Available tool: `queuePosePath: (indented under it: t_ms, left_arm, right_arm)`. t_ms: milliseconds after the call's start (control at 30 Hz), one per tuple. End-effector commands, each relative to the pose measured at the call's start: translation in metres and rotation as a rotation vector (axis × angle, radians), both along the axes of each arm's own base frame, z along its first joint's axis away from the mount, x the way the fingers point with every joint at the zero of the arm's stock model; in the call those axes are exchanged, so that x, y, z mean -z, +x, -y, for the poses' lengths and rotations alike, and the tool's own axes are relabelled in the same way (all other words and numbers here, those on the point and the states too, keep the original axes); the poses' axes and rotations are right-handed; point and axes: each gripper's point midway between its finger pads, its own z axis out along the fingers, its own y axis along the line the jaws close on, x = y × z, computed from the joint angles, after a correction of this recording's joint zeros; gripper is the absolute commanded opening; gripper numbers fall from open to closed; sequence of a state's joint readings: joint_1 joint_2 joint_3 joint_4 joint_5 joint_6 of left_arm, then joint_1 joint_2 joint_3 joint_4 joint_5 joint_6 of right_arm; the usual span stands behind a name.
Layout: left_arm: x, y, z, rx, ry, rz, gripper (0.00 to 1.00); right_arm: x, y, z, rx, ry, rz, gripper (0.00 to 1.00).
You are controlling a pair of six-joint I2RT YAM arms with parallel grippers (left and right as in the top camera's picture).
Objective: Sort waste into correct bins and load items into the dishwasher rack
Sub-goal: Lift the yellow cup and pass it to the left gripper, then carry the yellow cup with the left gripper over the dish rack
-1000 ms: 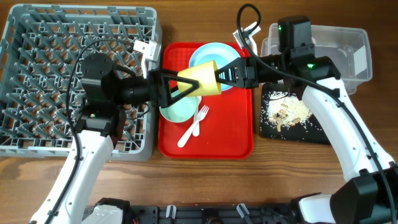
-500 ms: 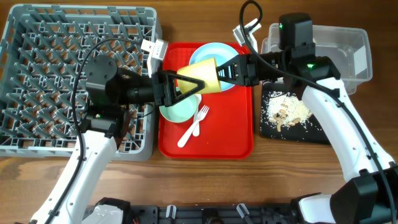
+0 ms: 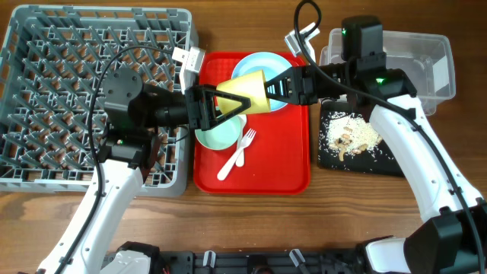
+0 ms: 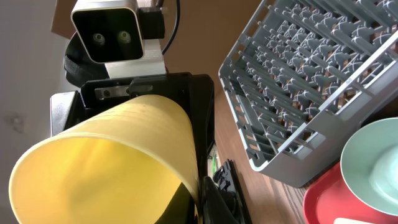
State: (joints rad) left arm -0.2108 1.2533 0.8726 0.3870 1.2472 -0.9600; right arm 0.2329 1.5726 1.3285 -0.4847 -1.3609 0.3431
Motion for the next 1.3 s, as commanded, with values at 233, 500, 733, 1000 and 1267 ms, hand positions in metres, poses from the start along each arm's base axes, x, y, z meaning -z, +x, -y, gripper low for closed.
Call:
queuePosePath:
  t_ms: [233, 500, 733, 1000, 1267]
  left_arm:
    - [-0.005, 0.004, 0.002, -0.018, -0.005, 0.023, 0.87]
    - [-0.005, 0.003, 0.002, -0.016, -0.005, 0.023, 0.74]
    - [-0.005, 0.003, 0.002, -0.017, -0.005, 0.023, 0.70]
    - [-0.004, 0.003, 0.002, -0.017, 0.005, 0.078, 0.53]
    - [0.019, 0.017, -0.008, -0.089, 0.080, 0.141, 0.40]
  right_arm:
    - [0.003, -0.005, -0.012, -0.023, -0.015, 0.002, 0.04]
    - [0.004, -0.004, -0.012, -0.018, -0.017, -0.002, 0.04]
    - [0.004, -0.003, -0.012, -0.010, -0.022, 0.005, 0.04]
    - [0.003, -0.002, -0.012, -0.010, -0.019, 0.017, 0.29]
    - [0.008, 0.010, -0.004, 0.048, -0.047, 0.023, 0.36]
